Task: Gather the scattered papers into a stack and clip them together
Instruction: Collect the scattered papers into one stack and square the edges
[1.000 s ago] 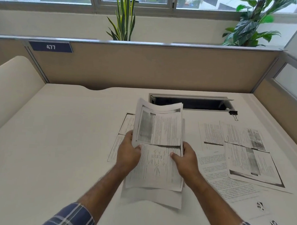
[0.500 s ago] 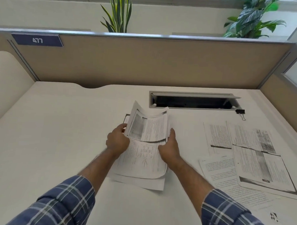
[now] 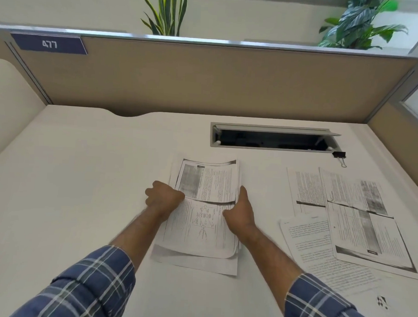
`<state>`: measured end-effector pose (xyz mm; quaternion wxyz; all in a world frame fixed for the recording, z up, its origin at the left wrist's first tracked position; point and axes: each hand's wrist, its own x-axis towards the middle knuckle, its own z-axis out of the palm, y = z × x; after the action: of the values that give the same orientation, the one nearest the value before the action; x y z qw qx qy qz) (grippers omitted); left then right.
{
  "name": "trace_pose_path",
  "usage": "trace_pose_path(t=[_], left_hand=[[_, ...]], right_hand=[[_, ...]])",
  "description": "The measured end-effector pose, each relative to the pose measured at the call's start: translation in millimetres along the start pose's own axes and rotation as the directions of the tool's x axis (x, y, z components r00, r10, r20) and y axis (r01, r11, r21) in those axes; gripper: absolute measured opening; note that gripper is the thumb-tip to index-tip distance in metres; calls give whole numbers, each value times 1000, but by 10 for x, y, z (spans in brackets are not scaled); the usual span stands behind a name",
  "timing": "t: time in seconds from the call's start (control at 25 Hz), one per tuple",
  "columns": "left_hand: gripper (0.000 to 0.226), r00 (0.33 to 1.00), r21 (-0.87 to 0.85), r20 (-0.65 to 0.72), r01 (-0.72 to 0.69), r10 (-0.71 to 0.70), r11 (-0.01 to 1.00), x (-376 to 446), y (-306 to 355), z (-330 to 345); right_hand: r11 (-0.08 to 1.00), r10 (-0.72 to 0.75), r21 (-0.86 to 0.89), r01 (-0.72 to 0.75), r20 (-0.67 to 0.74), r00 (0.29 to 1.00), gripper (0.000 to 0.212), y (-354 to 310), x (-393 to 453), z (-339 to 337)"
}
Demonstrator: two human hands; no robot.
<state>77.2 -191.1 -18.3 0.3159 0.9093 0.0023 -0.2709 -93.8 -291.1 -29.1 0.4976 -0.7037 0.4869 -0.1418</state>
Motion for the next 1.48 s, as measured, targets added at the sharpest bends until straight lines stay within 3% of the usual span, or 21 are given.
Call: trace_pose_path(t=[0.12,0.2,0.24,0.36,0.44,0.56,0.68,0.8,0.92,1.04,1.16,1.28,1.48], left_hand=[[50,993,-217,116,46,-21,975,27,-38,-30],[39,976,-256,213,85,-30,963,12,-77,-69],[41,976,-196,213,79,-36,977,-17,-100,-76],[43,999,299,34,-24,14,954,-248,-161,-33],[47,997,339,-10,-65,73,939,-350,-209,48],[52,994,216,-10,-105,110,971,-400,-247,80],[55,989,-22,10,-151,151,988,-402,-276,-4],[41,977,-247,134,-129,165,960,-413,-308,-92],[30,920,-297,251,-222,301,929,-537,-318,-245],[31,819,-464,381,-234,430,855,-624,-352,-496],[38,637,-674,525,-93,565,732,-699,-388,-764],[42,540,-674,531,-198,653,712,-855,-343,-944],[36,661,-564,261,-488,704,667,-1188,-142,-980]], right_hand=[[999,17,29,-16,-2,1000,47,33,-68,-50],[999,16,36,-16,19,1000,43,61,-129,-73],[999,17,35,-18,29,999,44,76,-159,-79],[1000,11,22,-12,41,999,45,122,-244,-89],[1000,5,8,-5,40,999,45,153,-289,-98],[1000,14,-9,-13,39,999,46,190,-362,-127],[1000,-5,-4,6,54,999,48,220,-427,-153],[999,-13,38,11,71,997,48,248,-477,-167],[988,31,149,-43,79,996,41,285,-496,-229],[931,10,361,-51,115,993,39,278,-544,-393],[801,-159,599,10,197,968,57,160,-632,-608],[775,-240,629,56,211,947,57,-53,-732,-787],[832,-340,473,290,23,940,30,-438,-945,-998]])
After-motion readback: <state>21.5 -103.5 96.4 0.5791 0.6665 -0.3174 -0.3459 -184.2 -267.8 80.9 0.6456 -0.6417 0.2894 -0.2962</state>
